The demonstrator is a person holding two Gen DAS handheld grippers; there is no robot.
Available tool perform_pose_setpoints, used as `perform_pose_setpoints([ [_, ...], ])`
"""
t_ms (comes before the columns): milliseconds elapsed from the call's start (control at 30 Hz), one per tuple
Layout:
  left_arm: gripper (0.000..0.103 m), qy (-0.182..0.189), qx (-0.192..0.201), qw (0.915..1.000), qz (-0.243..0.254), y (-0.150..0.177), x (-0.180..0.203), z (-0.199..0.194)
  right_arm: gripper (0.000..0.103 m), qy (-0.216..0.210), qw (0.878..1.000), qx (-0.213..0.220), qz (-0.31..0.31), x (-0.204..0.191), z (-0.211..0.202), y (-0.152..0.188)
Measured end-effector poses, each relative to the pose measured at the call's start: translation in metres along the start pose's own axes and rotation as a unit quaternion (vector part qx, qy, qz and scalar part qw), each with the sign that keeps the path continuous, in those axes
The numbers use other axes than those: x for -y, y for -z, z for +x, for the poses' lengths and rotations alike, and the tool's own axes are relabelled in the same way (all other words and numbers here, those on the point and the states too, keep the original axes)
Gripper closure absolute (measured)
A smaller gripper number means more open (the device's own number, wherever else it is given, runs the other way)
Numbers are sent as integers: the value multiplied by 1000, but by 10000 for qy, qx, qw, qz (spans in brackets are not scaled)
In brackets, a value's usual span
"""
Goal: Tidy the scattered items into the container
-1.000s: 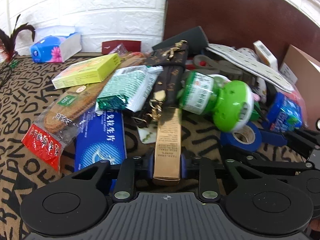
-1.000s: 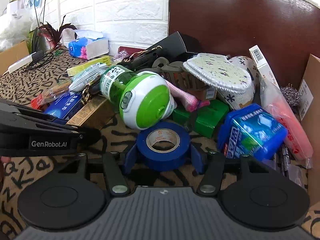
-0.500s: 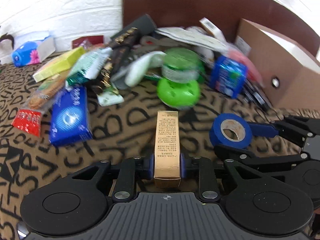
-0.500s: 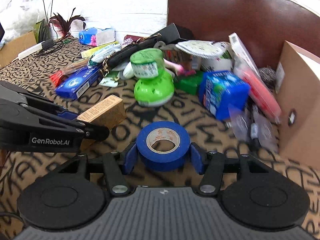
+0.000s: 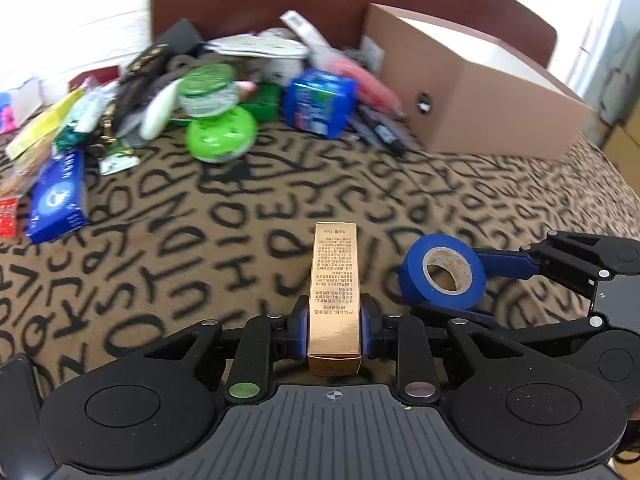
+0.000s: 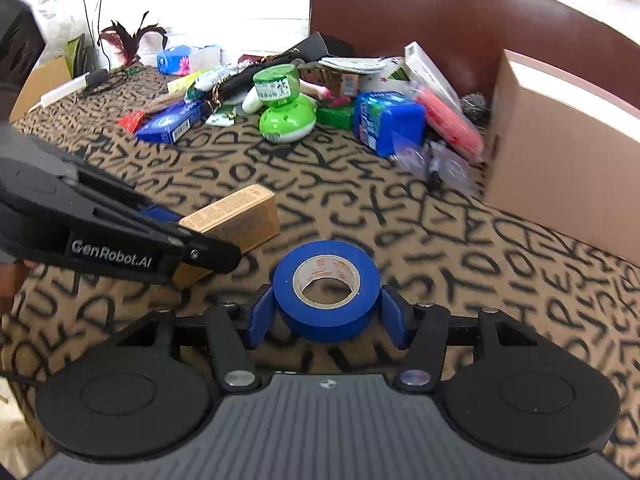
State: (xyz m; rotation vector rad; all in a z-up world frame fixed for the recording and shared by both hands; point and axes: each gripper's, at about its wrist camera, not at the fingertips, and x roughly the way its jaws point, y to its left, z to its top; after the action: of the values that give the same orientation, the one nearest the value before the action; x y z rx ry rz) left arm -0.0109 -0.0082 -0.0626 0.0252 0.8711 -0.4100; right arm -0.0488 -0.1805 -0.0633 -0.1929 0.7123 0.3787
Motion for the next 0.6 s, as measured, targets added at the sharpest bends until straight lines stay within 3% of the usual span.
perform_pose_setpoints([
  [100,75,-63,14,9999,140,3,11,1,41,30,9999,-8,100,3,-9,9],
  [133,60,-94,23,9998,159,3,13,2,41,34,9999,-4,149,4,-9,11],
  [267,54,-119,-1,9999,80,0,16,2,41,64,9998,20,186,4,-10,12],
  [500,54,-175,-57,9997,129,-7,18,8,40,62,9997,20,250,5,-9,11],
  [600,59,-206,-76,9995,234,-8,20,9,41,18,9996,15,266,6,-8,11],
])
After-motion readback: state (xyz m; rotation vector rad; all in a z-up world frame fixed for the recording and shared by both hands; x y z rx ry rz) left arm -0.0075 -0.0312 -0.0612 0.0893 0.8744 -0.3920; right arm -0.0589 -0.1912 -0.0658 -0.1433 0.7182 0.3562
